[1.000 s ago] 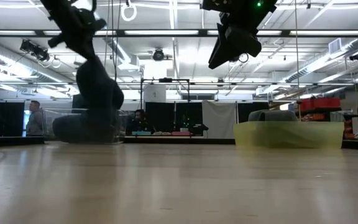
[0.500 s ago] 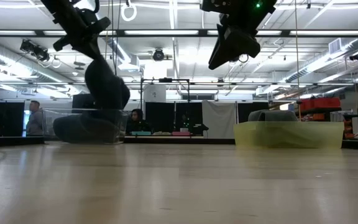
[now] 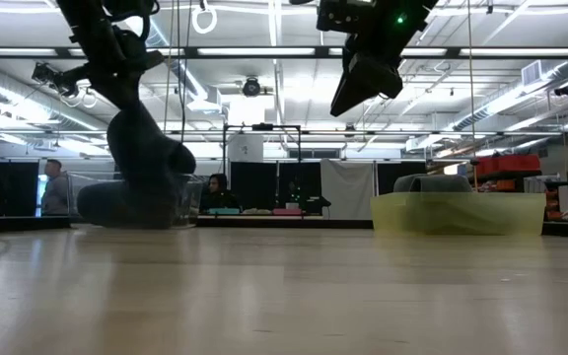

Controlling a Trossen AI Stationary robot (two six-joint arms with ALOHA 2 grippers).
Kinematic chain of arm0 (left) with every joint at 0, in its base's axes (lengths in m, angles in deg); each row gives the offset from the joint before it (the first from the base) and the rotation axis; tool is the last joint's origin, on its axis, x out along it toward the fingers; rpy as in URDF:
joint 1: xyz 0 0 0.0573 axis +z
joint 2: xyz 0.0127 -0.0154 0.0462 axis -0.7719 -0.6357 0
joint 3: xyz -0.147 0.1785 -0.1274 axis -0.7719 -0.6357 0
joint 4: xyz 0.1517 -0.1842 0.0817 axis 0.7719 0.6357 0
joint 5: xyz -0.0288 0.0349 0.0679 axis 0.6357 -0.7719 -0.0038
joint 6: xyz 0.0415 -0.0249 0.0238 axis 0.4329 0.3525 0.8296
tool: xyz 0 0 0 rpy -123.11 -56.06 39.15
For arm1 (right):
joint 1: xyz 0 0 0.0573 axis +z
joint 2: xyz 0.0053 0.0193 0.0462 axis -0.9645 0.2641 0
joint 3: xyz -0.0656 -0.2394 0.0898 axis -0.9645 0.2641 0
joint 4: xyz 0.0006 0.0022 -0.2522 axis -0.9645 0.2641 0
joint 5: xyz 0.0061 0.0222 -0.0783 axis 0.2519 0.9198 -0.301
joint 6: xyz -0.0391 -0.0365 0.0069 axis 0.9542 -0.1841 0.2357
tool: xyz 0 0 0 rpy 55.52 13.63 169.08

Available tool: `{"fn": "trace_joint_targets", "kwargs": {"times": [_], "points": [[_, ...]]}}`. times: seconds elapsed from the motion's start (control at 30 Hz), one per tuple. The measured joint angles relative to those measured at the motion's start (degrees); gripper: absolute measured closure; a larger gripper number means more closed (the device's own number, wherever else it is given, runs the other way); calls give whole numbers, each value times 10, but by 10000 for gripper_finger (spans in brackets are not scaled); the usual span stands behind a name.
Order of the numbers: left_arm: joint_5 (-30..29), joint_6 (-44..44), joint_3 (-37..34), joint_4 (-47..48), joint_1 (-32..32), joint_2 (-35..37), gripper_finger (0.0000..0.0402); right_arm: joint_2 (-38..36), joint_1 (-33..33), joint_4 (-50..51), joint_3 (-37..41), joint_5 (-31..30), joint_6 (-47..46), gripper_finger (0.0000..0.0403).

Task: Pick & Place hat
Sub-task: Put the blue cap into the transparent bin

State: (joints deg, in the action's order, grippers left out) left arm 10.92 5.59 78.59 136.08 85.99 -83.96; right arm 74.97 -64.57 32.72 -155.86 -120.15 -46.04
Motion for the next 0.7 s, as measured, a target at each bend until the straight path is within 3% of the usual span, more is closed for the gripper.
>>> {"fn": "trace_joint_targets", "kwargs": {"times": [0.33,0.7], "points": [[-62,18,0,18,0,10,271,0,-3,-1,0,36,0,302],[-90,66,57,23,1,48,280,0,-4,-10,0,36,0,302]]}}
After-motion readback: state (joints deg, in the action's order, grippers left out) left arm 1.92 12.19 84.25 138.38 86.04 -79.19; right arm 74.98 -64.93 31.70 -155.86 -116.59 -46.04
